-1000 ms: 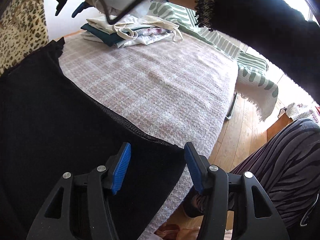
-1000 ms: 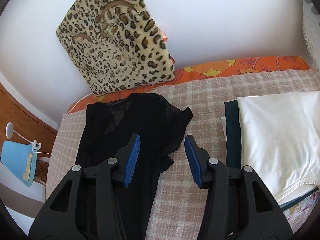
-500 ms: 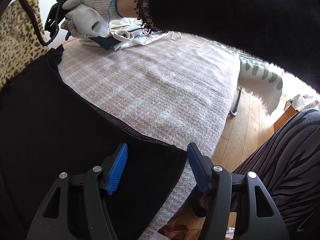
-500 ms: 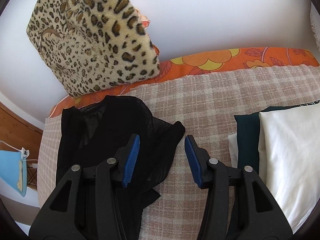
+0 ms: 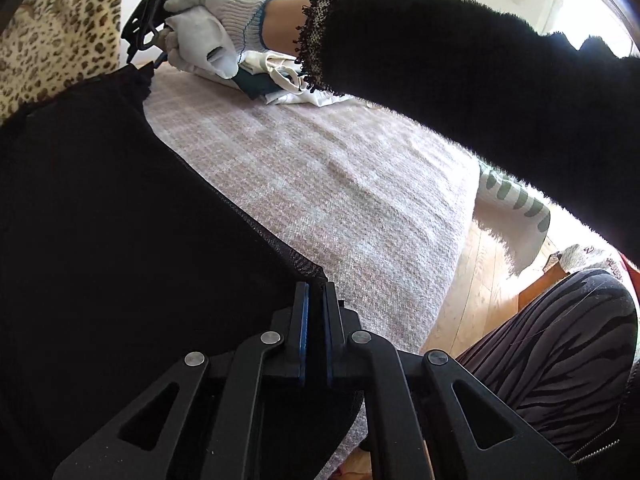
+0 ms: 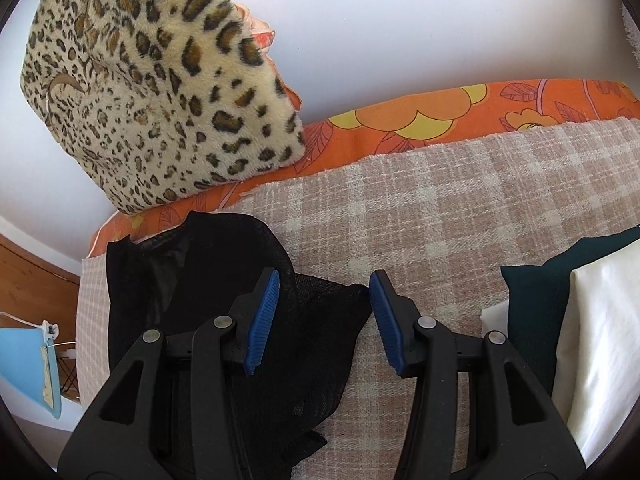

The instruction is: Fold small clothes

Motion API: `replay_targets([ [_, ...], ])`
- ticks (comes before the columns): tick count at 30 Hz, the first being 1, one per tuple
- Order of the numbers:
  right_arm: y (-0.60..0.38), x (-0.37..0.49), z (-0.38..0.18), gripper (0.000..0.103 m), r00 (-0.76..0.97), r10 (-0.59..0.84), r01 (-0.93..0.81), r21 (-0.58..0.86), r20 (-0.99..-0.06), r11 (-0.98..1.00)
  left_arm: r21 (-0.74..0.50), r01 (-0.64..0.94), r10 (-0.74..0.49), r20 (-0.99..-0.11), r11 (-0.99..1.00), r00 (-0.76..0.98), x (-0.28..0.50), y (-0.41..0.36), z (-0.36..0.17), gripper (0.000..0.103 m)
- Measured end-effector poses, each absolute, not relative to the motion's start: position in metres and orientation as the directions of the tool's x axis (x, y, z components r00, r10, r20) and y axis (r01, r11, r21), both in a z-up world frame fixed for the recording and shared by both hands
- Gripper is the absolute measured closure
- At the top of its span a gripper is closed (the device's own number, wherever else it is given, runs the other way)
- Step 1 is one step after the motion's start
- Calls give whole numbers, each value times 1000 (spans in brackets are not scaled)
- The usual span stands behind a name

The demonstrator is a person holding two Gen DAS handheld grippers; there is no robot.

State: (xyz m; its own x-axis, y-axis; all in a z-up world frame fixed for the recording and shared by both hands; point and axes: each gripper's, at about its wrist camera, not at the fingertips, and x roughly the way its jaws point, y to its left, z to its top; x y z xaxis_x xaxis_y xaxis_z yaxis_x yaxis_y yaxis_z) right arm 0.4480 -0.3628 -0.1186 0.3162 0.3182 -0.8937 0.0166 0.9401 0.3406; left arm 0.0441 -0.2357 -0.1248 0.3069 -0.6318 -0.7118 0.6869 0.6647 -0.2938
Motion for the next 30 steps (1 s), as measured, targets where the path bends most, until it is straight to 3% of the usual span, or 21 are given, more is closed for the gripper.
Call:
replay_targets([
  [6,-355,441,-131,53,318,271,6,288,-909,958,-319,649,-636,-695,691,336,49,-224,-121,99],
  [7,-352,440,-130,61,316,268,-9,280,-910,960,-322,645,-638,-691,693,341,49,-223,-120,99],
  [8,-350,440,-128,89,311,270,-19,278,-911,960,-323,641,-638,-687,697,347,48,-222,-119,99],
  [9,-348,440,-126,97,300,279,-25,285,-912,958,-324,637,-638,-684,700,352,48,-220,-117,99],
  [21,-296,451,-59,99,365,187,-107,158,-912,982,-389,569,-655,-648,724,390,37,-180,-106,99],
  [30,-210,456,-52,99,354,126,-198,58,-926,978,-409,503,-631,-646,761,429,29,-146,-104,99],
])
